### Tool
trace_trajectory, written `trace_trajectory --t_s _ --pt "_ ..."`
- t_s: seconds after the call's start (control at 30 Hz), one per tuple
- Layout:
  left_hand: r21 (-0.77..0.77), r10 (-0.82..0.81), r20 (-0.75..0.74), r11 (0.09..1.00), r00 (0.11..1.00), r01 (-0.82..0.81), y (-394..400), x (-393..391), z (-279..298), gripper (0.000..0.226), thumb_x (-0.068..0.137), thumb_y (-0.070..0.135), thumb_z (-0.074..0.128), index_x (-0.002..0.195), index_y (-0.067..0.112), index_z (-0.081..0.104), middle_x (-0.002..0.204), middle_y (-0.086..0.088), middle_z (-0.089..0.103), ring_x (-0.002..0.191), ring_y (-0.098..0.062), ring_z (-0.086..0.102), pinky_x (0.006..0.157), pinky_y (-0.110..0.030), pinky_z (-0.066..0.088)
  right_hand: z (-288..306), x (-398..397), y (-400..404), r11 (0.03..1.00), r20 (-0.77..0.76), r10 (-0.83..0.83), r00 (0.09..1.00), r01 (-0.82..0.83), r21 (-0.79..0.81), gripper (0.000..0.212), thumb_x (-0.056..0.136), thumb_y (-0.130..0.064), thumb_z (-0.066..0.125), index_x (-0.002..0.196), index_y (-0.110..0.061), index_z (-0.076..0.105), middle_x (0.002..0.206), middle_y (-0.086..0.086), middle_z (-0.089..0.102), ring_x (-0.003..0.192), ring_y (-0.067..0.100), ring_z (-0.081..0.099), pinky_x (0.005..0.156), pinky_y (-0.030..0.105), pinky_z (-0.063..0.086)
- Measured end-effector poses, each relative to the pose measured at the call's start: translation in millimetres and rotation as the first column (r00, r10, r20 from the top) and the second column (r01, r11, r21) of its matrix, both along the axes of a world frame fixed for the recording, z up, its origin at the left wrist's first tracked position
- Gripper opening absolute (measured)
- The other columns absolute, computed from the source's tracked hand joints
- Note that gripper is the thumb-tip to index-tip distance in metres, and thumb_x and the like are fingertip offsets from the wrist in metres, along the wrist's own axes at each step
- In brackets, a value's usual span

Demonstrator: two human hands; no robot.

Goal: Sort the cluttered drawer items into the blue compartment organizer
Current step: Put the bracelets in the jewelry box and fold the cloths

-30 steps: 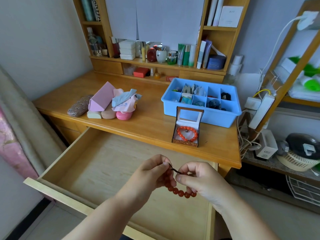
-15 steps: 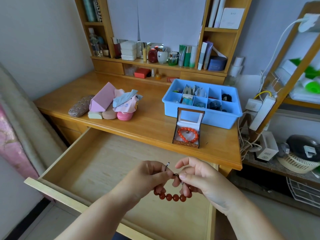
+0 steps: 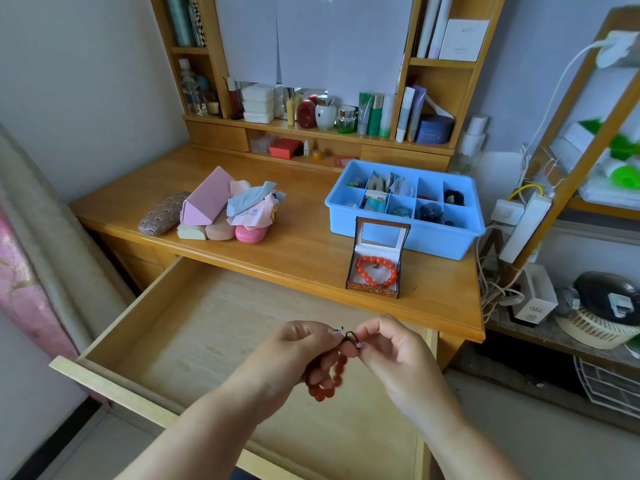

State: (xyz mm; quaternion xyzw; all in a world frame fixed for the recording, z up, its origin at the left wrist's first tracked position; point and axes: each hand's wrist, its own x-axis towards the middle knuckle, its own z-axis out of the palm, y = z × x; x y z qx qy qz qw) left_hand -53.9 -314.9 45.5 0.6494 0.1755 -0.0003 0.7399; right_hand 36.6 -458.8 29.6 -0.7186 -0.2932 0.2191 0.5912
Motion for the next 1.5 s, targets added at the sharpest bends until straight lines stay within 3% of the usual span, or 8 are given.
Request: trace_trajectory --t_s 0.17,0.37,0.57,1.0,1.17,1.3,1.4,1.5 --pt "0.212 0.01 -0.061 0.977 0.998 0.003 -1.4 0.0 2.4 0.041 0.095 0.016 0.05 0.058 0.019 0.067 0.056 -0.004 0.05 0.052 -0.019 0.048 0.052 -0.027 0.041 -2.0 -1.9 -2.5 0.999 -0.029 0.033 0.999 -0.032 0.028 0.014 0.079 -0.034 0.071 0.083 -0.02 0.072 0.08 -0.002 0.072 0.076 0.012 0.066 0.072 0.025 0.053" --pt "0.258 0.006 -0.092 0.966 0.996 0.018 -2.3 -1.0 1.5 0.027 0.092 0.018 0.055 0.073 0.011 0.072 0.052 0.002 0.053 0.048 -0.013 0.049 0.051 -0.023 0.045 6.0 4.4 -5.0 0.986 0.194 0.065 0.979 -0.033 -0.162 0.017 0.09 -0.021 0.06 0.074 -0.027 0.065 0.067 -0.01 0.063 0.065 0.009 0.057 0.062 0.022 0.048" --pt "0.559 0.125 0.035 0.82 0.992 -0.123 -3.4 -1.4 -10.0 0.019 0.084 0.028 0.067 0.068 0.017 0.062 0.055 -0.003 0.052 0.052 -0.013 0.044 0.051 -0.025 0.036 13.4 6.6 -2.3 0.955 0.024 0.175 0.984 -0.164 -0.247 0.027 0.095 -0.019 0.051 0.067 -0.022 0.054 0.055 -0.008 0.045 0.056 0.006 0.043 0.059 0.024 0.038" --pt "0.646 0.003 0.147 0.757 0.989 -0.098 -7.6 -13.3 3.3 0.017 0.083 0.022 0.069 0.069 0.014 0.067 0.073 -0.008 0.067 0.062 -0.02 0.06 0.057 -0.033 0.047 16.3 25.7 -16.7 0.922 0.48 0.374 0.793 -0.261 -0.287 0.019 0.093 -0.016 0.057 0.074 -0.02 0.054 0.073 -0.009 0.05 0.073 0.008 0.048 0.063 0.012 0.035" --pt "0.446 -0.008 0.139 0.893 0.99 -0.055 -10.5 -14.6 12.7 0.023 0.093 0.013 0.056 0.075 0.014 0.071 0.075 -0.008 0.07 0.062 -0.023 0.063 0.059 -0.03 0.051 16.0 20.1 -11.7 0.943 0.038 0.333 0.942 -0.331 -0.04 0.019 0.084 -0.019 0.048 0.066 -0.021 0.053 0.1 -0.007 0.066 0.1 0.006 0.058 0.086 0.015 0.043" --pt "0.506 0.081 0.211 0.844 0.974 -0.18 -13.6 -14.4 11.0 0.033 0.095 0.016 0.053 0.063 0.01 0.061 0.065 -0.009 0.061 0.058 -0.015 0.057 0.057 -0.029 0.046 7.8 7.1 -5.0 0.923 -0.445 0.361 0.819 -0.245 0.297 0.018 0.075 -0.014 0.045 0.059 -0.015 0.053 0.088 0.016 0.066 0.076 0.024 0.062 0.071 0.032 0.049" --pt "0.604 0.138 0.26 0.749 0.956 -0.273 -11.6 -12.7 5.4 0.026 0.093 0.019 0.056 0.072 0.011 0.069 0.069 -0.005 0.063 0.064 -0.014 0.061 0.063 -0.031 0.05 2.6 1.9 -4.0 0.938 -0.559 0.329 0.761 -0.195 0.286 0.007 0.074 -0.012 0.048 0.068 -0.009 0.048 0.076 0.021 0.061 0.06 0.028 0.057 0.059 0.035 0.046" --pt "0.398 0.153 0.204 0.889 0.967 -0.225 -10.6 -9.0 4.5 0.019 0.089 0.015 0.063 0.072 0.008 0.069 0.06 -0.004 0.065 0.057 -0.017 0.064 0.059 -0.029 0.054 3.2 -0.4 -1.0 0.946 -0.575 0.318 0.754 -0.211 0.248 0.008 0.074 -0.014 0.048 0.079 -0.008 0.046 0.069 0.022 0.059 0.055 0.029 0.055 0.058 0.037 0.039"
